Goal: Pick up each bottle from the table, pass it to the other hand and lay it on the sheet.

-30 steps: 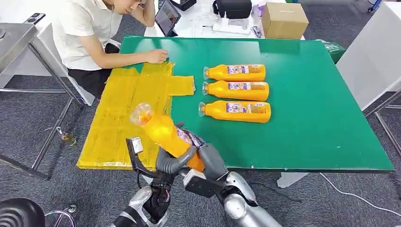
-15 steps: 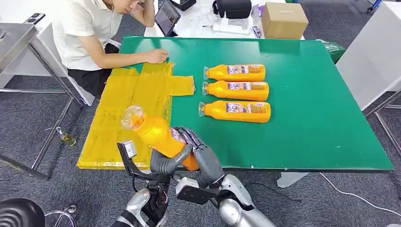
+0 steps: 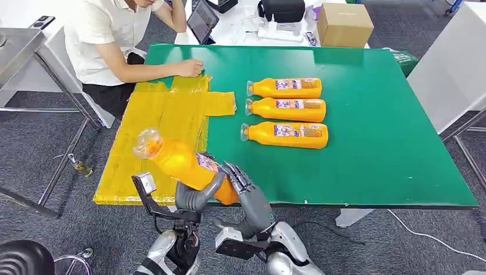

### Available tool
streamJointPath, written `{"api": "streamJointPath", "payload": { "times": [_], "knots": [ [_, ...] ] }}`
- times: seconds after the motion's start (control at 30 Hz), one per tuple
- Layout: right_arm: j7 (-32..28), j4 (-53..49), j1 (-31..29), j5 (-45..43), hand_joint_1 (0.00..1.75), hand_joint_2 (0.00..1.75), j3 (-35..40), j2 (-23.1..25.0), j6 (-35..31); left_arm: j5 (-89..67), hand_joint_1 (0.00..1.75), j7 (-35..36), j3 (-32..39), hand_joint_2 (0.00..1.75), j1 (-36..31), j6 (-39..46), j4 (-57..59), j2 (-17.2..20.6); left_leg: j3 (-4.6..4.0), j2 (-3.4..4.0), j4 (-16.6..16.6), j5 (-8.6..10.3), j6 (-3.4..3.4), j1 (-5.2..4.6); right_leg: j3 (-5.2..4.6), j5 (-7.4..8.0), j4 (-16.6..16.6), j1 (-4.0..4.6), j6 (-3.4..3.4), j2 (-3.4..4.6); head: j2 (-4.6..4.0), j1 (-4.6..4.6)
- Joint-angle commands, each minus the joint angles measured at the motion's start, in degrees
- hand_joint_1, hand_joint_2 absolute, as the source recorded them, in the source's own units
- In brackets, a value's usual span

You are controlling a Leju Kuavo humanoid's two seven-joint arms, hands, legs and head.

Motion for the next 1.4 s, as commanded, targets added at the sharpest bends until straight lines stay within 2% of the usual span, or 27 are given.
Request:
{"api": "streamJointPath", "payload": {
  "times": [0.03,0.07,0.1,0.13,0.17,0.2,0.27,0.3,0.33,0.4,0.43,0.47,0.57,0.67,0.77,0.87,1.0,1.13,1.2,1.23,1.37,1.4],
  "knots": [
    [-4.2,-1.6,4.5,1.2,0.00,1.75,-4.6,0.6,-11.7,-15.2,1.75,-1.5,-3.2,1.75,-5.9,16.8,6.7,3.2,0.38,-0.10,-0.1,-0.09,0.10,0.01,0.43,-0.14,-0.1,0.06,-0.19,-0.21,0.00,0.00],
    [-5.4,-3.8,5.8,1.2,0.00,1.75,-6.6,1.4,-13.0,-20.5,1.59,-4.3,-4.2,1.75,-7.2,19.8,9.2,3.6,0.28,-0.16,-0.1,-0.04,0.07,0.01,0.34,-0.11,-0.1,0.05,-0.16,-0.25,0.00,0.02],
    [-7.8,-6.4,7.8,1.8,0.00,1.75,-10.8,3.4,-13.0,-25.5,1.57,-4.4,-5.0,1.75,-8.2,22.7,11.1,4.1,0.16,-0.16,-0.1,0.01,0.04,-0.01,0.20,-0.07,-0.1,0.02,-0.10,-0.22,0.00,0.00],
    [-9.1,-7.3,8.5,1.6,0.00,1.75,-12.5,4.4,-13.0,-28.0,1.64,-3.6,-5.1,1.75,-8.3,22.9,11.2,4.3,0.14,-0.17,-0.1,0.00,0.04,-0.02,0.19,-0.08,0.0,0.02,-0.12,-0.23,0.00,0.02],
    [-12.7,-10.4,10.5,2.0,0.00,1.75,-17.9,7.5,-13.0,-29.6,1.73,-1.5,-3.8,1.75,-7.9,22.0,10.6,4.5,0.24,-0.18,-0.1,-0.04,0.06,0.00,0.31,-0.13,0.0,0.04,-0.18,-0.27,0.00,0.02],
    [-14.1,-12.5,11.4,3.2,0.00,1.75,-21.1,9.4,-13.0,-30.7,1.75,-0.9,-3.2,1.75,-7.7,21.9,10.3,4.7,0.41,-0.15,-0.1,-0.12,0.08,0.01,0.46,-0.21,0.0,0.08,-0.26,-0.27,0.00,-0.02],
    [-14.1,-19.6,13.0,3.2,0.00,1.75,-25.2,11.7,-13.0,-33.2,1.75,0.3,-2.2,1.75,-7.4,21.9,9.5,5.0,0.20,0.01,0.0,-0.10,0.05,0.00,0.20,-0.13,0.0,0.05,-0.20,-0.07,0.00,0.02],
    [-14.1,-25.3,13.9,5.2,0.00,1.75,-29.1,14.1,-13.0,-35.9,1.75,1.2,-1.7,1.75,-7.6,23.1,9.5,5.1,0.36,0.02,0.0,-0.17,0.07,0.01,0.36,-0.20,0.0,0.07,-0.26,-0.10,0.00,0.00],
    [-14.1,-27.6,14.1,5.6,0.00,1.75,-30.8,15.2,-13.0,-37.7,1.75,1.8,-1.3,1.75,-7.8,24.2,9.9,5.1,-0.03,0.01,0.0,-0.04,0.04,-0.04,-0.05,-0.07,0.1,-0.01,-0.12,-0.04,0.00,0.02],
    [-14.1,-30.9,13.7,4.7,0.00,1.75,-34.3,17.4,-13.0,-45.3,1.75,5.0,-1.5,1.75,-10.1,27.4,13.3,6.2,-0.01,-0.02,0.1,-0.05,0.05,-0.05,-0.05,-0.11,0.2,-0.02,-0.15,-0.09,0.00,0.00],
    [-14.1,-30.1,13.2,3.5,0.00,1.75,-34.3,17.5,-13.0,-50.5,1.75,6.9,-1.1,1.75,-11.2,28.9,15.1,6.7,0.11,-0.07,0.1,-0.10,0.08,-0.03,0.11,-0.17,0.2,0.02,-0.21,-0.17,0.00,0.02],
    [-14.1,-28.9,12.8,3.3,0.00,1.75,-33.9,17.4,-13.0,-59.2,1.75,8.7,2.4,1.75,-11.4,28.9,15.9,6.4,0.24,-0.09,0.1,-0.13,0.11,-0.01,0.26,-0.20,0.1,0.05,-0.25,-0.22,0.00,0.02],
    [-14.1,-26.6,12.5,2.3,0.00,1.75,-32.3,17.5,-13.0,-64.7,1.75,11.2,6.0,1.75,-12.6,28.9,16.8,7.3,0.29,0.07,-0.1,-0.04,0.08,0.02,0.29,-0.04,-0.1,0.07,-0.19,-0.03,0.00,0.02],
    [-14.1,-24.7,12.5,0.0,0.00,1.75,-32.0,17.8,-13.0,-71.9,1.75,15.8,6.4,1.75,-15.7,28.9,20.5,9.0,0.20,0.12,-0.1,-0.03,0.05,0.02,0.18,-0.02,0.0,0.06,-0.18,0.05,0.00,0.02],
    [-14.1,-22.2,11.4,-4.3,0.00,1.75,-30.9,16.8,-13.0,-91.7,1.75,28.5,4.0,1.75,-22.9,28.0,28.7,10.9,0.23,-0.03,-0.1,0.02,0.03,0.05,0.23,-0.02,-0.1,0.09,-0.17,-0.12,0.00,0.00],
    [-14.1,-20.9,11.2,-5.3,0.00,1.75,-30.2,16.1,-13.0,-101.2,1.75,35.1,3.8,1.75,-28.6,24.1,34.8,10.8,0.10,-0.06,0.0,0.07,0.04,0.08,0.13,0.00,0.0,0.09,-0.12,-0.14,0.00,0.02],
    [-14.1,-20.4,11.2,-5.7,0.00,1.75,-30.1,16.0,-13.0,-102.5,1.75,36.1,4.0,1.75,-30.2,22.7,36.6,10.5,0.26,0.01,0.0,0.00,0.08,0.08,0.28,-0.03,0.0,0.11,-0.16,-0.08,0.00,0.00],
    [-14.1,-18.7,10.8,-6.9,0.00,1.75,-29.4,15.5,-13.0,-103.4,1.75,39.6,5.1,1.75,-36.8,12.9,46.1,8.0,0.17,-0.05,0.0,0.01,0.07,0.09,0.24,-0.04,0.0,0.11,-0.13,-0.12,0.00,0.02],
    [-14.1,-17.4,10.4,-7.3,0.00,1.75,-29.1,15.4,-13.0,-104.0,1.75,41.6,5.5,1.75,-38.8,10.8,49.1,7.5,0.15,-0.10,0.0,0.03,0.07,0.09,0.24,-0.05,0.0,0.12,-0.14,-0.19,0.00,0.04],
    [-14.1,-16.7,10.3,-7.2,0.00,1.75,-29.2,15.4,-13.0,-103.8,1.75,42.2,6.1,1.75,-39.7,8.5,51.4,6.9,0.34,-0.08,0.0,-0.04,0.11,0.10,0.43,-0.11,0.0,0.14,-0.21,-0.20,0.00,0.02],
    [-14.1,-16.0,10.4,-7.8,0.00,1.75,-29.3,15.3,-13.0,-101.8,1.75,40.9,8.1,1.75,-39.4,5.9,52.9,6.3,0.17,-0.01,0.0,0.02,0.07,0.07,0.21,-0.02,0.0,0.09,-0.12,-0.07,0.00,0.00],
    [-14.1,-15.6,10.4,-7.9,0.00,1.75,-29.2,15.1,-13.0,-99.9,1.75,39.6,9.9,1.75,-38.9,5.5,52.9,6.1,0.37,0.00,0.0,-0.05,0.11,0.08,0.43,-0.08,-0.1,0.12,-0.18,-0.10,0.00,0.02]
  ]
}}
